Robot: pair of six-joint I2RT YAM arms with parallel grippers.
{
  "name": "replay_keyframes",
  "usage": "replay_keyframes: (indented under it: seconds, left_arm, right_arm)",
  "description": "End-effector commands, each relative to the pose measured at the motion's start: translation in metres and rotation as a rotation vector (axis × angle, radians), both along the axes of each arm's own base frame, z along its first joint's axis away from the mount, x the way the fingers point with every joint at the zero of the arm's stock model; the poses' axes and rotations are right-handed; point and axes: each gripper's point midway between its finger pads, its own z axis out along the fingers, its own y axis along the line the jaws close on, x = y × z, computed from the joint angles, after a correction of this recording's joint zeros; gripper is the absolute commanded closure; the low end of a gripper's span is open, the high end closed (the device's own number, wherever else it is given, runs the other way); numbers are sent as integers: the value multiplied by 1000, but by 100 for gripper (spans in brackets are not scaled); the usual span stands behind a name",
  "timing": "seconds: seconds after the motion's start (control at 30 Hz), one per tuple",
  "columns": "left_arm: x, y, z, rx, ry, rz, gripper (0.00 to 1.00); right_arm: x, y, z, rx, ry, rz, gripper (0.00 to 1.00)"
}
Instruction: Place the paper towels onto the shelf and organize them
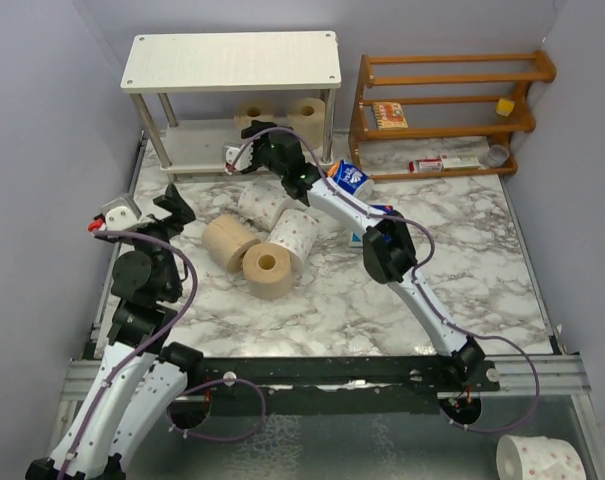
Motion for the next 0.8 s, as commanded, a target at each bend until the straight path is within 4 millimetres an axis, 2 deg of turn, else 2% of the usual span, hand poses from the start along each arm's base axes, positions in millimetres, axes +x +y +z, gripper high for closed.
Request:
replay_keyframes:
  seconds: [0.0,0.03,0.1,0.2,0.27,0.3,0.33,0.37,0.43,0.47,0.5,0.53,0.57,0.67,0.73,0.77]
  left_arm:
    - [10,-18,9,49,25,-97,8]
    - [13,-22,8,59,40,-112,8]
    - [21,-31,9,67,88,-151,8]
    - [38,-64,22,140,207,-314,7]
    - [44,-94,27,176,292,-471,9]
    - [44,-106,28,185,330,-537,9]
    - [41,-121,29,194,373,-625,9]
    - [38,-132,27,205,395,-691,9]
    - [25,-151,24,220,435,-826,8]
    - [17,-160,19,215,453,-893,7]
    - [10,-171,15,203,466,-962,6]
    - [3,-180,8,182,489,-1028,6]
    - [-2,-188,0,157,518,-1076,6]
    - [-5,-196,-32,69,634,-1114,7]
    - [-12,-198,-68,29,773,-1138,6]
    - [-15,-199,-85,10,843,-1148,2]
  right_arm:
    - [1,-13,44,71,-56,-37,33]
    - [-2,-13,52,87,-50,-30,33]
    - [-13,-13,69,122,-14,-24,26]
    - [-41,-17,80,135,82,-18,24]
    - [-74,-31,88,137,173,5,24]
    - [-91,-40,85,120,245,17,20]
    - [-113,-56,80,103,347,13,16]
    - [-127,-68,88,112,388,11,15]
    - [-162,-103,67,66,498,-1,14]
    - [-180,-120,47,30,566,-3,14]
    - [-199,-137,34,-8,624,2,4]
    - [-218,-155,20,-45,671,1,0]
    - [-237,-174,-6,-85,715,-18,0]
    - [-270,-214,-19,-75,724,-74,0]
    - [-288,-235,-18,-43,724,-108,0]
    - [-295,-247,-15,-15,725,-121,0]
